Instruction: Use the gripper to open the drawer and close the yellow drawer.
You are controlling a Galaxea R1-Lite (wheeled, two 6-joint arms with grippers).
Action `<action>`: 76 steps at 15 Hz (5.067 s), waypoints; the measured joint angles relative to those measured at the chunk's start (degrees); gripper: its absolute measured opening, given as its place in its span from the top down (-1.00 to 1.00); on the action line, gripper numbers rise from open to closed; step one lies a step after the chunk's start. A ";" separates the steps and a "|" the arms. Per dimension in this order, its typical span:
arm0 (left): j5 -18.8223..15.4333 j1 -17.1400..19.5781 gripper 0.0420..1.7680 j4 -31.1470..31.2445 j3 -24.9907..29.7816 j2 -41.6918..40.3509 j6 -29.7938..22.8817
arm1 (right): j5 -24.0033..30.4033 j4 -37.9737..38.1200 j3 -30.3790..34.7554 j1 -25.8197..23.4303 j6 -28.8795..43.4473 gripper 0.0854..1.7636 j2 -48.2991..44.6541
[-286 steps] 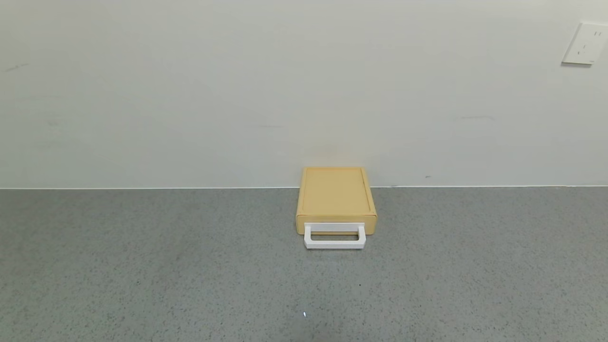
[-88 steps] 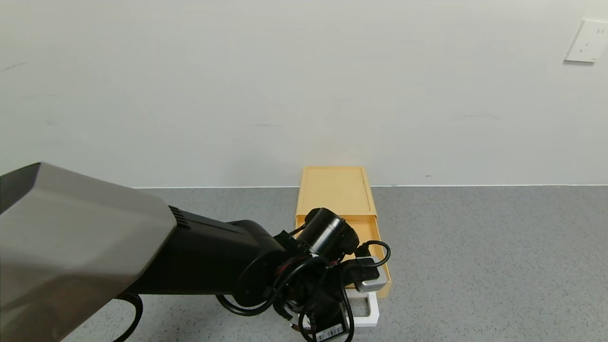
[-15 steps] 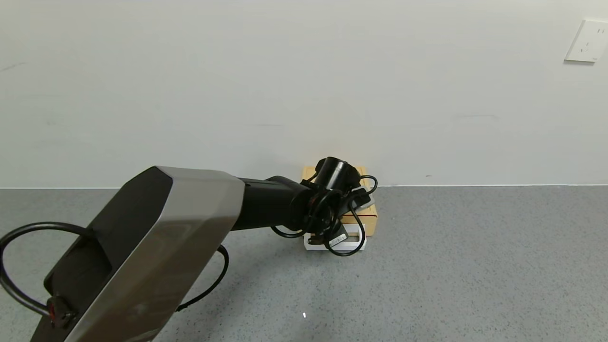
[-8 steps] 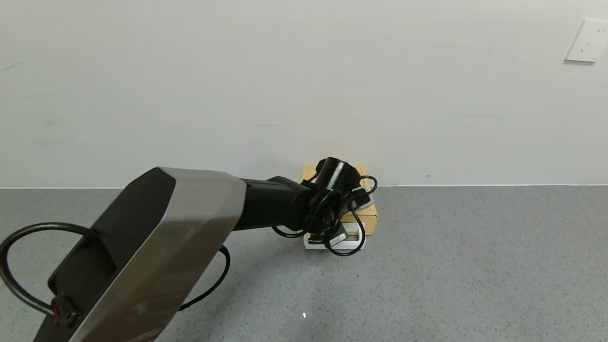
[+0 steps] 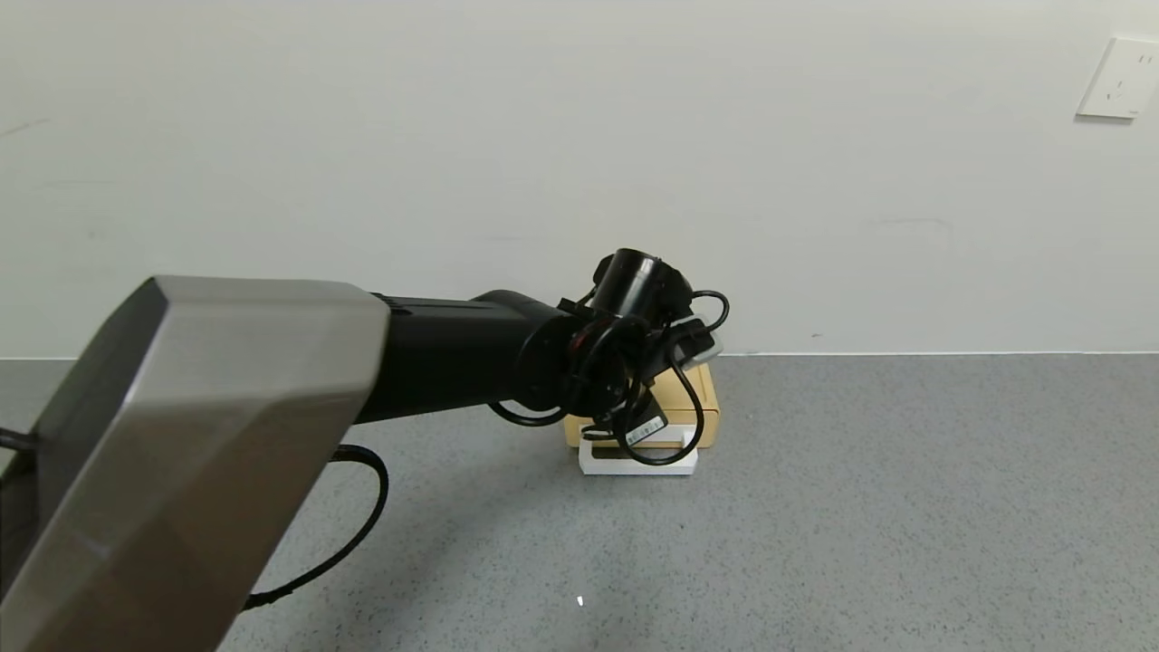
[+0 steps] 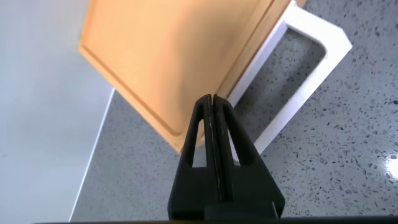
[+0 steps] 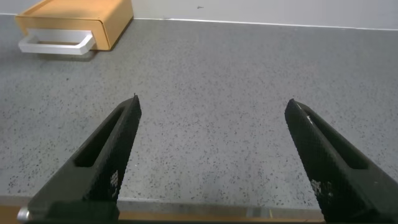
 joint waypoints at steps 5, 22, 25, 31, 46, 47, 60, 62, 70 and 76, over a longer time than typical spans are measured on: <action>-0.06 -0.11 0.93 0.99 0.30 -5.00 -11.68 | -0.02 0.00 0.00 0.00 0.00 -0.92 0.00; -32.68 12.17 0.86 1.27 21.61 -23.52 -27.48 | -0.02 0.02 0.00 0.00 -0.09 -0.92 0.00; -34.41 15.06 0.29 -2.86 28.03 -27.21 -27.11 | 0.00 0.02 0.00 0.00 -0.07 -0.92 0.00; -36.90 20.82 -0.36 -21.25 42.14 -35.01 -24.27 | -0.02 0.02 0.00 0.00 0.06 -0.92 0.00; -33.89 34.55 -0.85 -42.22 66.23 -58.05 -27.97 | -0.02 0.02 0.00 0.00 0.34 -0.92 0.00; -33.80 34.99 -0.86 -41.95 67.61 -60.27 -27.98 | -0.02 0.02 0.00 0.00 0.28 -0.92 0.00; -30.17 40.17 -0.92 -31.35 81.23 -90.83 -29.29 | 0.00 0.00 0.00 0.00 0.39 -0.93 0.00; -29.84 40.17 -0.92 -26.53 81.37 -96.43 -29.76 | -0.09 0.00 0.00 0.00 0.41 -0.93 0.00; -27.20 40.22 -0.93 -14.80 86.11 -117.49 -30.06 | -0.11 0.00 0.00 0.00 0.48 -0.93 0.00; -27.14 40.50 -0.93 -17.23 96.85 -127.07 -29.43 | -0.11 0.09 0.00 0.00 0.52 -0.93 0.00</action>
